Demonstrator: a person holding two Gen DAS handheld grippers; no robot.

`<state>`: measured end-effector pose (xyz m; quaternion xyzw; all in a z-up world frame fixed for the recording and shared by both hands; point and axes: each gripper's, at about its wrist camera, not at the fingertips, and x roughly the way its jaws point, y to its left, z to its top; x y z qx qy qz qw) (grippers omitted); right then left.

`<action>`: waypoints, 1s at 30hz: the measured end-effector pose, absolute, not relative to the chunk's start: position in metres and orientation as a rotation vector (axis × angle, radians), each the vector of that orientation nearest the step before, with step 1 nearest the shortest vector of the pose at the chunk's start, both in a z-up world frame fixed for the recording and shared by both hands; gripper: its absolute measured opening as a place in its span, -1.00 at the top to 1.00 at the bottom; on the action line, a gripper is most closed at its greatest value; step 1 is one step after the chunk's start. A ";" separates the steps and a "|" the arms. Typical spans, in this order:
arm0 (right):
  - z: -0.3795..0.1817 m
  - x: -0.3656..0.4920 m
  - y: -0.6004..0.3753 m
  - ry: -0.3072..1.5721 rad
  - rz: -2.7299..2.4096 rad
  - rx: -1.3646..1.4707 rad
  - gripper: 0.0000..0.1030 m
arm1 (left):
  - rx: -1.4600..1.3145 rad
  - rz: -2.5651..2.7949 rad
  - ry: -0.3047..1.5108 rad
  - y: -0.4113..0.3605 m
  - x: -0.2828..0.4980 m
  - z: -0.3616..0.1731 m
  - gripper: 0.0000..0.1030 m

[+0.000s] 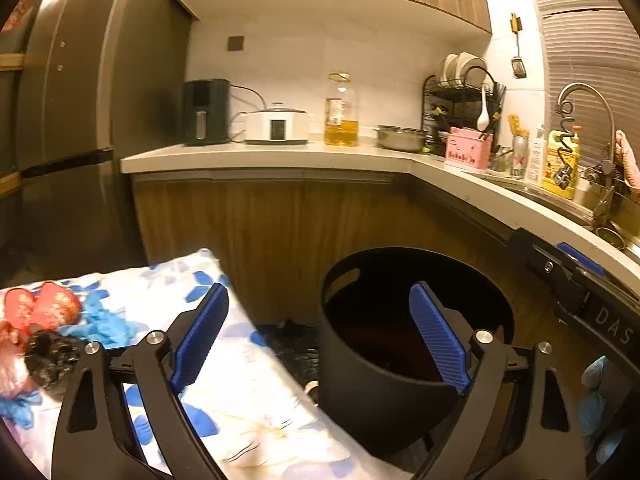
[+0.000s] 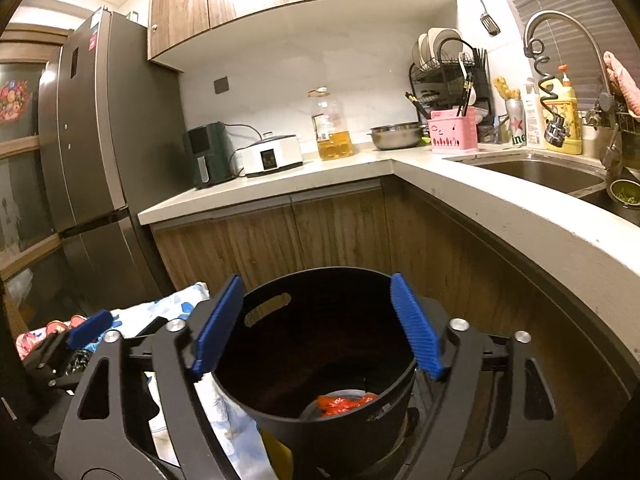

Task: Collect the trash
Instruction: 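Move both open tools back over the pile of bags on the table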

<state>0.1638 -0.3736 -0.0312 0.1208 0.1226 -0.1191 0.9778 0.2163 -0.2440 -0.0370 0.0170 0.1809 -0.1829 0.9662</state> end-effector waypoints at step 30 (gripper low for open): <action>-0.028 0.108 -0.283 0.232 -0.218 0.226 -0.75 | -0.030 -0.120 0.305 -0.127 0.133 -0.031 -0.88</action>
